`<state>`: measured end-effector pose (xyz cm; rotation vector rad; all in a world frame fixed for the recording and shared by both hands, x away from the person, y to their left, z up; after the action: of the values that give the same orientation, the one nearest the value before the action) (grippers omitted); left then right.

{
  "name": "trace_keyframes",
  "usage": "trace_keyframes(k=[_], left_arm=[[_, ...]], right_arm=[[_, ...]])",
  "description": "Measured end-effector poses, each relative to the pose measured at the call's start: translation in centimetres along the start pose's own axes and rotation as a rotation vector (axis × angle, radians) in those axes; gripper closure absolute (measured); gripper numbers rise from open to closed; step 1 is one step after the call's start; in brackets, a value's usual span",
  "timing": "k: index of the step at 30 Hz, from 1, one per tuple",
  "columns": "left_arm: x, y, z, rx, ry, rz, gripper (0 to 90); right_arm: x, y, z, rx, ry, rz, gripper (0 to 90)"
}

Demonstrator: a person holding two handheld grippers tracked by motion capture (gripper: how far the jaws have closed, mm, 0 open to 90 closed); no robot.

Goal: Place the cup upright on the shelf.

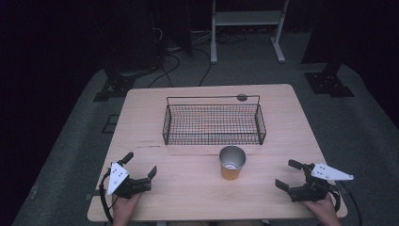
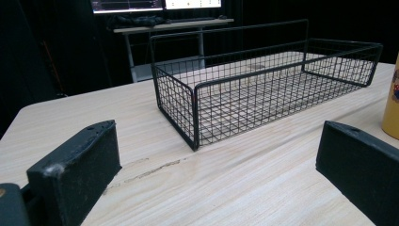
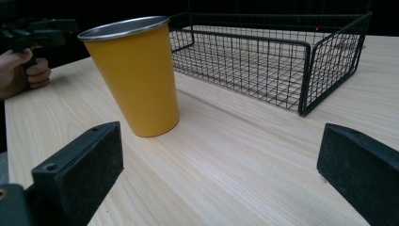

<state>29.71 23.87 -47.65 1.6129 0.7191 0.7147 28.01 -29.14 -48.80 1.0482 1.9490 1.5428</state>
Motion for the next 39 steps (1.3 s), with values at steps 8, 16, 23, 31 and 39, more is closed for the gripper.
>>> trace_keyframes(k=[8, 16, 23, 31, 39], left_arm=[[0.0, 0.0, 0.0, 0.001, -0.001, 0.002, 0.0], [-0.1, 0.0, -0.1, -0.006, -0.005, 0.007, 0.0], [-0.1, 0.0, -0.1, -0.006, -0.006, 0.006, 0.0], [-0.2, 0.0, -0.1, -0.005, -0.003, 0.009, 0.0], [-0.2, 0.0, -0.1, -0.005, -0.003, 0.010, 0.0]], right_arm=[[0.4, 0.2, 0.1, 0.011, 0.002, -0.005, 0.4], [1.0, 0.7, 0.4, 0.022, -0.004, -0.017, 0.4], [1.5, 1.4, 0.8, 0.025, -0.003, -0.026, 0.5], [2.2, 2.1, 1.5, 0.034, 0.002, -0.039, 0.5], [2.9, 2.3, 2.3, 0.056, 0.012, -0.054, 0.5]])
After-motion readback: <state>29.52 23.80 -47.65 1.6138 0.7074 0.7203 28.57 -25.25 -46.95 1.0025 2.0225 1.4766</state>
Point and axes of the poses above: each handheld gripper's, and its own axes: z roughly forward along the jaws, y roughly out of its top, x roughly to its left, the point moved 4 cm from there along z, roughly forward along the jaws, and after that the axes turned 9 degrees about -y, right-handed, at the moved point
